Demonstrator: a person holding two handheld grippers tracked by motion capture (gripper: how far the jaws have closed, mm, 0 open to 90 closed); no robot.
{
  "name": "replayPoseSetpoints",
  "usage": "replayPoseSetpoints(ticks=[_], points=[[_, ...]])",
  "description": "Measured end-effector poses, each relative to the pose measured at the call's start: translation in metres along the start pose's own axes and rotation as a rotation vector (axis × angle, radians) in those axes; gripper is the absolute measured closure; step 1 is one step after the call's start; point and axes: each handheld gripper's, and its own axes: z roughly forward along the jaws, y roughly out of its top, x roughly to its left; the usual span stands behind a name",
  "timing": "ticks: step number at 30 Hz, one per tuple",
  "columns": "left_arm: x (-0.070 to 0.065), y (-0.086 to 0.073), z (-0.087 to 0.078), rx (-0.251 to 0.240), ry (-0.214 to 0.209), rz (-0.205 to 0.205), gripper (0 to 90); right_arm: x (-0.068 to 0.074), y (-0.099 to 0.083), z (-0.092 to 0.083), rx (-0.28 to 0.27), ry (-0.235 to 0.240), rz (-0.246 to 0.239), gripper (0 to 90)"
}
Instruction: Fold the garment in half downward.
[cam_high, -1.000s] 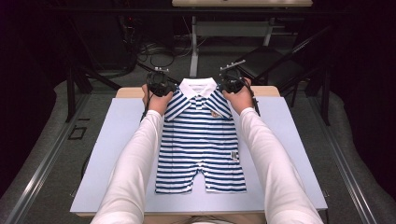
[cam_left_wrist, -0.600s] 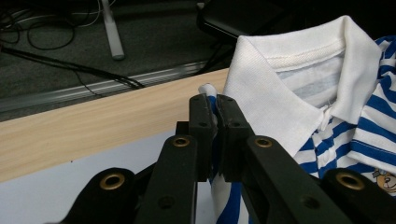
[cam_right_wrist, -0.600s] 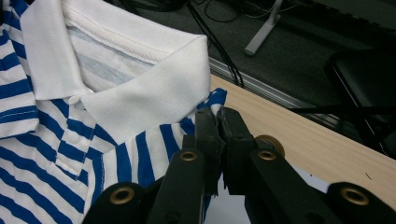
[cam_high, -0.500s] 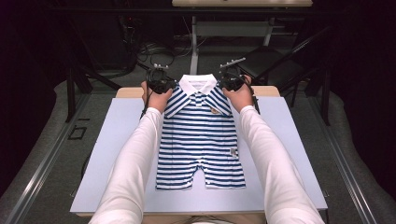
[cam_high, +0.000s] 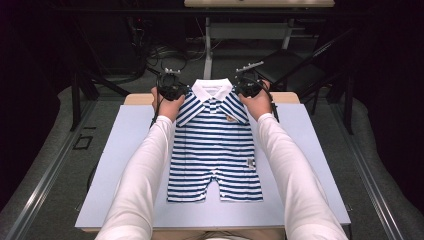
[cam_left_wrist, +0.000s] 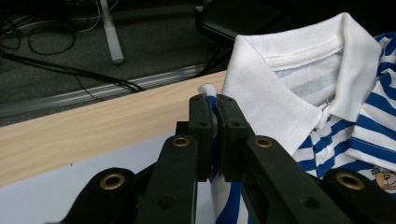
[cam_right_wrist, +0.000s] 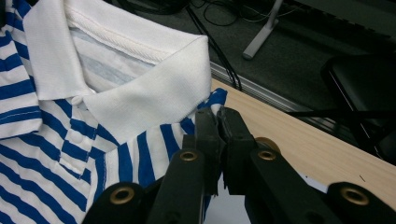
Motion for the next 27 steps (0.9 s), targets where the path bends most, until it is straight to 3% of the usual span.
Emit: replayPoseSetpoints(ticks=[8, 27], points=[[-0.005, -0.005, -0.002, 0.006, 0.013, 0.007, 86.3, 0.002, -0.005, -0.003, -0.012, 0.006, -0.006, 87.2], [-0.013, -0.031, -0.018, -0.031, -0.021, 0.030, 86.4, 0.011, -0.028, -0.016, -0.047, 0.040, -0.035, 87.2]])
